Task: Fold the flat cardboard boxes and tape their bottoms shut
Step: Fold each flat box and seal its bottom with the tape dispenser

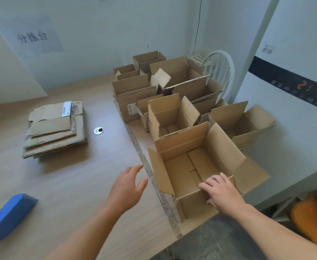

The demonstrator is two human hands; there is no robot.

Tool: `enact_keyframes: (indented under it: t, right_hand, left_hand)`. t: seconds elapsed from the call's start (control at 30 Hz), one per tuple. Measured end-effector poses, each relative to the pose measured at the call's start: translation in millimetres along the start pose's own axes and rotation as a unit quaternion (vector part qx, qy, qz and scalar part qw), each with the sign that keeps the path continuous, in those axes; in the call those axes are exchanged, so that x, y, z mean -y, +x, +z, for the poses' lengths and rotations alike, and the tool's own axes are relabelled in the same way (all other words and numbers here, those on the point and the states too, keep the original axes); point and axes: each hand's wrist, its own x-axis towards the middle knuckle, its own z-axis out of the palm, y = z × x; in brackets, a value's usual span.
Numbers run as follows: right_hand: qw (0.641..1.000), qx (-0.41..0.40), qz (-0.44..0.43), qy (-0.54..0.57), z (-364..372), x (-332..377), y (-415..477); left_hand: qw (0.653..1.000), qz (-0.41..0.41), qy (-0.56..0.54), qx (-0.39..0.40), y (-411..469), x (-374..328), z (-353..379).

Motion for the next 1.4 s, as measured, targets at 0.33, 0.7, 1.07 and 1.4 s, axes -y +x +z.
enact_keyframes:
  t: [0.33, 0.7, 1.07, 1.4]
  right_hand:
    - [0.996, 0.053, -0.048, 0.047, -4.7, -21.2, -2.0]
    - [0.974, -0.195, -0.095, 0.06, -83.3, 30.4, 37.0]
    - [0.97, -0.139, -0.197, 0.005, -144.1, 179.1, 153.4]
    - [0.987, -0.032, -0.139, 0.069, -164.1, 299.2, 298.7]
  left_hand:
    - [0.998, -0.06, -0.005, -0.011, -5.1, -1.6, 15.4]
    - [0.988, -0.047, 0.143, -0.026, 8.5, 9.2, -15.4]
    - [0.944, -0.07, 0.318, -0.044, 9.0, 93.4, -120.3]
    - [0.95, -0.155, 0.269, -0.033, 84.0, 242.3, -228.3]
